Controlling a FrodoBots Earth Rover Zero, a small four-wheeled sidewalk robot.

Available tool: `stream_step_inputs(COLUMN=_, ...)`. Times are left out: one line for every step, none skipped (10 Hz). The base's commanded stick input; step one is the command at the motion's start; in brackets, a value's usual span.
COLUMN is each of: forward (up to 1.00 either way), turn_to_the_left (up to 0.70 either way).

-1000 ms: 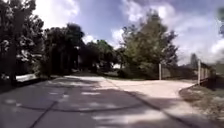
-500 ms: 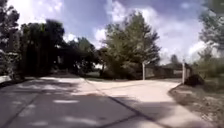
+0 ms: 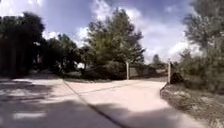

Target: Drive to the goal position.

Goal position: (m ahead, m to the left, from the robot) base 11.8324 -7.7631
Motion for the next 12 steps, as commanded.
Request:
stream_step_inputs(forward=1.0, turn_to_the_left=0.0)
stream_step_inputs(forward=1.0, turn_to_the_left=0.0)
stream_step_inputs(forward=1.0, turn_to_the_left=0.0)
stream_step_inputs(forward=1.0, turn_to_the_left=0.0)
stream_step_inputs(forward=1.0, turn_to_the_left=0.0)
stream_step_inputs(forward=1.0, turn_to_the_left=0.0)
stream_step_inputs(forward=1.0, turn_to_the_left=0.0)
stream_step_inputs(forward=1.0, turn_to_the_left=-0.14)
stream_step_inputs(forward=1.0, turn_to_the_left=-0.33)
stream_step_inputs(forward=1.0, turn_to_the_left=-0.4)
stream_step_inputs(forward=1.0, turn_to_the_left=-0.4)
stream_step_inputs(forward=1.0, turn_to_the_left=-0.4)
